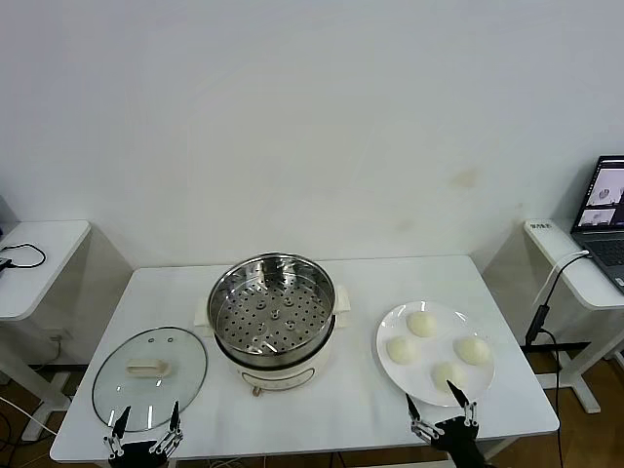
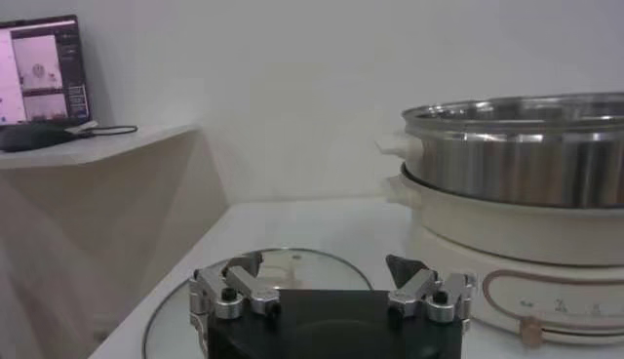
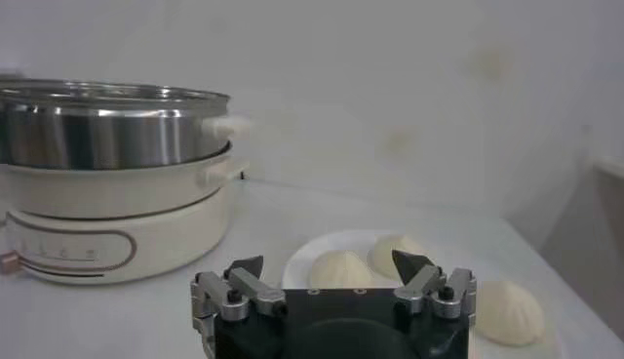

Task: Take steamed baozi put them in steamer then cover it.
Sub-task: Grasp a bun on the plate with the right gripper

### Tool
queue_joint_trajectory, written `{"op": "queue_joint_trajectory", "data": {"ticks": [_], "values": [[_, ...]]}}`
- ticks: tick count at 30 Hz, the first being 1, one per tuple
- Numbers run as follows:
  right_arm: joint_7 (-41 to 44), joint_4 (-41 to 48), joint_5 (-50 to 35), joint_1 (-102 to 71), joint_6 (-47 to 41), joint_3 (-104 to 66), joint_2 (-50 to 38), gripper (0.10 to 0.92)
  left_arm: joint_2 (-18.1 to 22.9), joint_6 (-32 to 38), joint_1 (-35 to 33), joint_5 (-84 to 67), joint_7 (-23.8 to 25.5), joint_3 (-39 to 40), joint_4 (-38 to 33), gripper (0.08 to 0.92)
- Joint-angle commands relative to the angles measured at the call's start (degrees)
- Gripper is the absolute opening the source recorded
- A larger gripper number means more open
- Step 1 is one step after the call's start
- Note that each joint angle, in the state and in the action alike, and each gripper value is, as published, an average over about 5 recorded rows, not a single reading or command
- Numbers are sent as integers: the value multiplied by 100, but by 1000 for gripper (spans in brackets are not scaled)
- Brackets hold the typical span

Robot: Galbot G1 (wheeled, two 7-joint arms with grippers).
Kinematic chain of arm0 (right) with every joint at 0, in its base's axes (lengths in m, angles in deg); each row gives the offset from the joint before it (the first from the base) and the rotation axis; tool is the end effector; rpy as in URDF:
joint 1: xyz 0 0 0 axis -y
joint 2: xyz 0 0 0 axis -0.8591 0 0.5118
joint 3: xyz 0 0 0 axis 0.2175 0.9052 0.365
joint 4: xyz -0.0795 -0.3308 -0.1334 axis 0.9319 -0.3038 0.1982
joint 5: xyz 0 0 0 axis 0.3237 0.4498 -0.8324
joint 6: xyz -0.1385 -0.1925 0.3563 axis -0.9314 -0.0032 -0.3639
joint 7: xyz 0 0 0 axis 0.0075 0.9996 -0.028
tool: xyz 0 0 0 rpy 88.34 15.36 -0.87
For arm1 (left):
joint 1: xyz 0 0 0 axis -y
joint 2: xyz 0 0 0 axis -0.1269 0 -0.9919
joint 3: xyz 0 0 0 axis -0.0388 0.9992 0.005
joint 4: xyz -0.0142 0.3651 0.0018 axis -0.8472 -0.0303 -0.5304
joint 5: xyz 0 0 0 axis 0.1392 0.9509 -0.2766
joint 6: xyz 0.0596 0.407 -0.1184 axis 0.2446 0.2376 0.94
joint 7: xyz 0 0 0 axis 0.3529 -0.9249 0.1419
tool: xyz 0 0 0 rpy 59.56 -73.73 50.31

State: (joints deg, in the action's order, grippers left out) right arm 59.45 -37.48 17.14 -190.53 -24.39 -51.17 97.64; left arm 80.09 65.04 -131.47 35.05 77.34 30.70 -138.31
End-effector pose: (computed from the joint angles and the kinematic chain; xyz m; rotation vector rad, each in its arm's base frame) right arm 0.1864 -0.0934 -0.3590 0.2752 -2.9372 0.3810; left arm 0.1367 0.0882 -0.3728 0.2256 -2.8892 -0.1671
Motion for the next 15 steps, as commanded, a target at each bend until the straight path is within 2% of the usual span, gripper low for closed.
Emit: {"op": "queue_joint_trajectory", "data": {"ticks": [1, 5, 10, 15], "values": [[-289, 124, 1145, 580, -55, -238, -535, 823, -79, -259, 269, 447, 104, -84, -36, 823], [-214, 451, 2065, 1147, -163, -337, -960, 823, -55, -184, 246, 628, 168, -39, 17, 823], [429, 870, 2994, 1879, -408, -297, -1801, 823, -16, -106, 233, 799, 215, 3, 110, 823], [1448, 1267, 3204, 2762, -713, 23, -2825, 823, -20, -114, 314, 882, 268, 15, 150, 823]]}}
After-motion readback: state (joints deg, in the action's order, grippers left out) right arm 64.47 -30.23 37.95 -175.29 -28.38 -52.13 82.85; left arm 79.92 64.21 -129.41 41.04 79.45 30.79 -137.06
